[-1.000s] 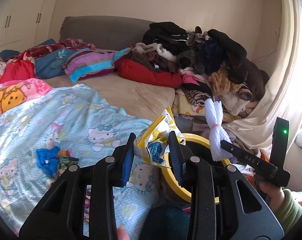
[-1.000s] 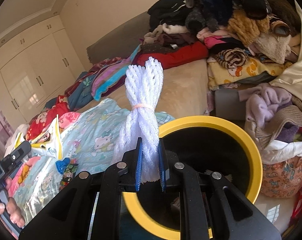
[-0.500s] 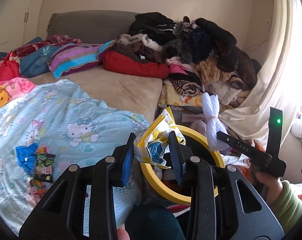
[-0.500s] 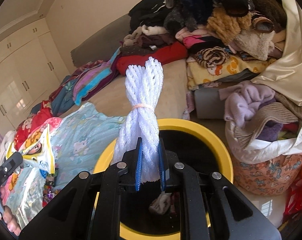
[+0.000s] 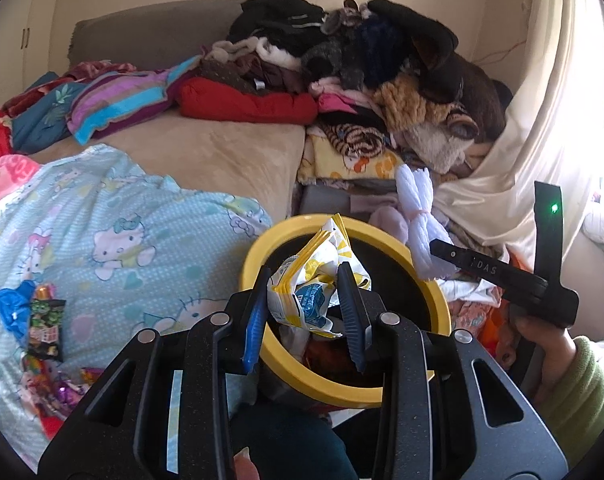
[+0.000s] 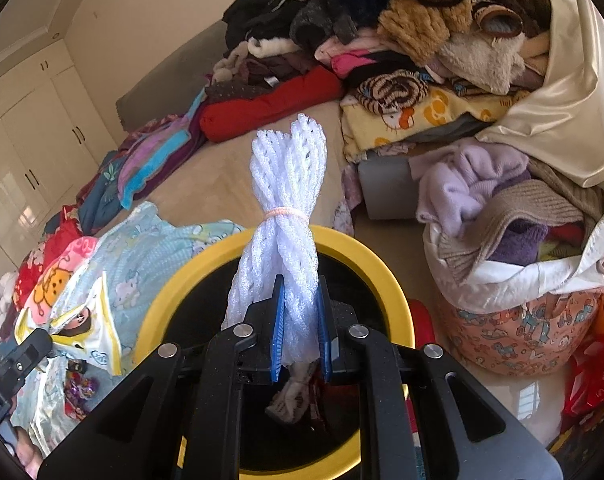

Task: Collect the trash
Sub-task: 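Carry the held wrapper and mesh sleeve over the yellow-rimmed bin, then open both tools to drop the wrapper and mesh sleeve into the bin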

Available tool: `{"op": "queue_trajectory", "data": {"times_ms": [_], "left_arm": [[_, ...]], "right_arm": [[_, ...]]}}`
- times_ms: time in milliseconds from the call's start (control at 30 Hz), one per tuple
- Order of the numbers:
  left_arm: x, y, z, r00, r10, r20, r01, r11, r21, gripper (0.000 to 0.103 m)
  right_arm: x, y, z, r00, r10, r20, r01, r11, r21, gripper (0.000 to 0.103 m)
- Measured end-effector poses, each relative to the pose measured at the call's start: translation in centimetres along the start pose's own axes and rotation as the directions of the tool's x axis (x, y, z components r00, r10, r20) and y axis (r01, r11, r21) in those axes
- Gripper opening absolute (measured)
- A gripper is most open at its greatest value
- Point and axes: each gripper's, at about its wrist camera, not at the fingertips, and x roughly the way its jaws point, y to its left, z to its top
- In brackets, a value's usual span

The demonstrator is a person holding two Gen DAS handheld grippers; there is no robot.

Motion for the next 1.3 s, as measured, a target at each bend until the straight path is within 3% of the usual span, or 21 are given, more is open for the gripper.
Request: {"op": "queue_trajectory", "data": {"times_ms": [467, 600, 700, 767, 800, 867, 933, 1000, 1300], "left_arm": [[5.9, -2.0, -0.3, 0.996, 0.019, -0.090, -0.015, 0.999, 0.045, 0.026], [7.2, -1.8, 0.0, 0.994, 0.023, -0.108, -0.020, 0.999, 0.032, 0.027], [7.6, -1.4, 0.1, 0.993, 0.029, -0.112, -0.027, 0.999, 0.017, 0.028], [7.6, -1.3, 0.1, 0.993, 0.028, -0.111, -0.028, 1.000, 0.005, 0.037], [7.4, -1.1, 0.0, 0.994, 0.030, -0.108, -0.031, 1.000, -0.003, 0.051], [7.0, -0.9, 0.0, 0.995, 0.025, -0.097, -0.027, 0.999, -0.020, 0.061], [6.3, -0.6, -0.2, 0.997, 0.027, -0.075, -0.029, 0.999, -0.033, 0.081], [5.6, -0.4, -0.3, 0.998, 0.026, -0.057, -0.029, 0.998, -0.047, 0.090], [3.2, 0.6, -0.1, 0.998, 0.067, -0.005, -0.068, 0.996, -0.057, 0.092]], "right_arm": [[2.3, -0.7, -1.1, 0.997, -0.005, -0.080, 0.002, 0.999, -0.036, 0.015], [2.5, -1.2, -1.1, 0.996, 0.016, -0.087, -0.017, 1.000, -0.018, 0.018], [2.5, -1.4, -1.0, 0.996, 0.019, -0.086, -0.020, 1.000, -0.008, 0.026], [2.4, -1.3, -1.0, 0.996, 0.026, -0.080, -0.026, 1.000, -0.004, 0.035], [2.4, -1.3, -0.9, 0.997, 0.027, -0.075, -0.027, 1.000, -0.004, 0.037], [2.2, -1.2, -0.8, 0.998, 0.024, -0.060, -0.024, 1.000, -0.004, 0.043], [2.1, -1.1, -0.7, 0.998, 0.026, -0.049, -0.026, 1.000, -0.002, 0.046], [2.0, -1.1, -0.6, 0.999, 0.022, -0.041, -0.022, 1.000, -0.003, 0.050], [1.8, -0.1, -0.5, 1.000, 0.009, -0.005, -0.009, 1.000, -0.016, 0.066]]}}
